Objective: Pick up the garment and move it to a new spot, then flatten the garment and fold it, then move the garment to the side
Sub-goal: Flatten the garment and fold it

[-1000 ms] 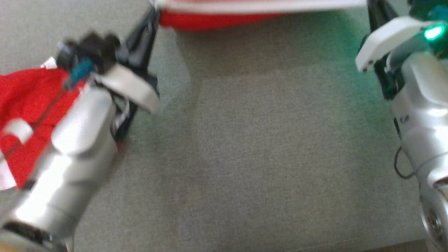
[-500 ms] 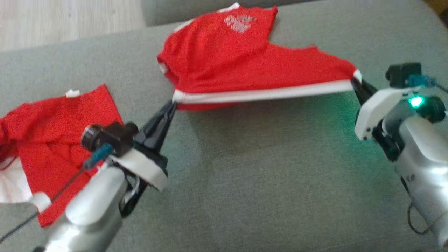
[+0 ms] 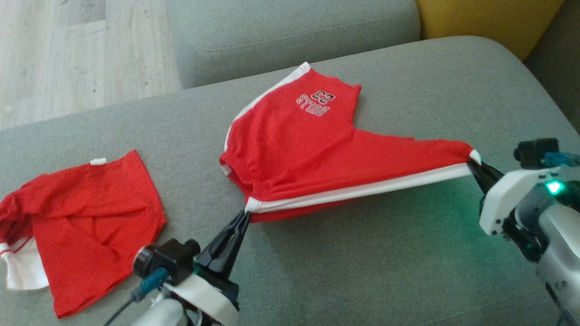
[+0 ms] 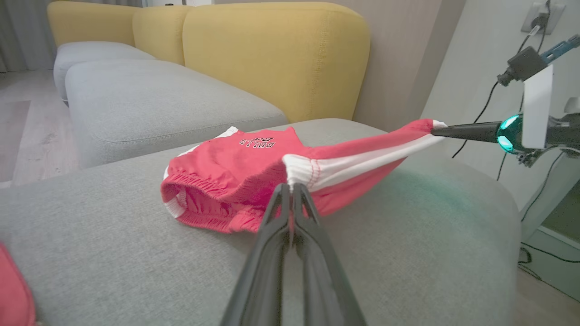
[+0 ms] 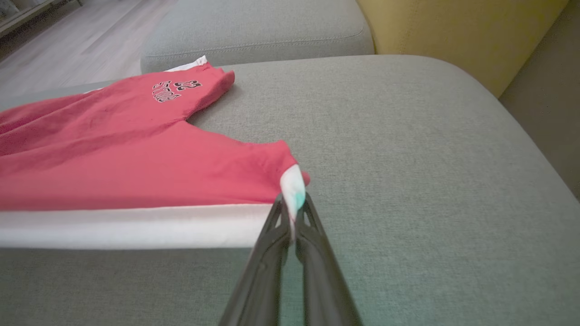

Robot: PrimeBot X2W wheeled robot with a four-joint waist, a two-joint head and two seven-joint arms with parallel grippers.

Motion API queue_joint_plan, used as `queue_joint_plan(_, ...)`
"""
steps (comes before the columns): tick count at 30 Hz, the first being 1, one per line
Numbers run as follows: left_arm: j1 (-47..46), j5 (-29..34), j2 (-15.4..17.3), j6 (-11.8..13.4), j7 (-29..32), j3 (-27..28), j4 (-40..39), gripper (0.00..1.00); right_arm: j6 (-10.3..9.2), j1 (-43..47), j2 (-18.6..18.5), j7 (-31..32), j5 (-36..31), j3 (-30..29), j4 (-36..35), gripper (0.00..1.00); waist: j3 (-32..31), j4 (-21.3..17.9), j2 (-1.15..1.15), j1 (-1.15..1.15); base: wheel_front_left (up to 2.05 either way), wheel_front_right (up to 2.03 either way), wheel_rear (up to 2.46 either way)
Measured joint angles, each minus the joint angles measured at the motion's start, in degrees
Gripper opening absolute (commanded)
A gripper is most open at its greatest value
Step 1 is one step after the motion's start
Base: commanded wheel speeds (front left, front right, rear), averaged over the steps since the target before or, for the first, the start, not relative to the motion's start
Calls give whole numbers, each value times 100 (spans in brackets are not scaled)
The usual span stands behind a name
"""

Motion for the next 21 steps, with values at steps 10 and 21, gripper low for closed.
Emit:
queue_joint_plan(10,102,-51,-11,242,87,88,-593,0,0,244,-121,-78,-256,-688,-639,0,92,114,0,1,0,0,0)
queue_joint_plan(21,-1056,-48,-243,267,263,240,-307,0,0,-982,225,107,-1068,-1414,-534,0,879,556,0,3,0,0,0)
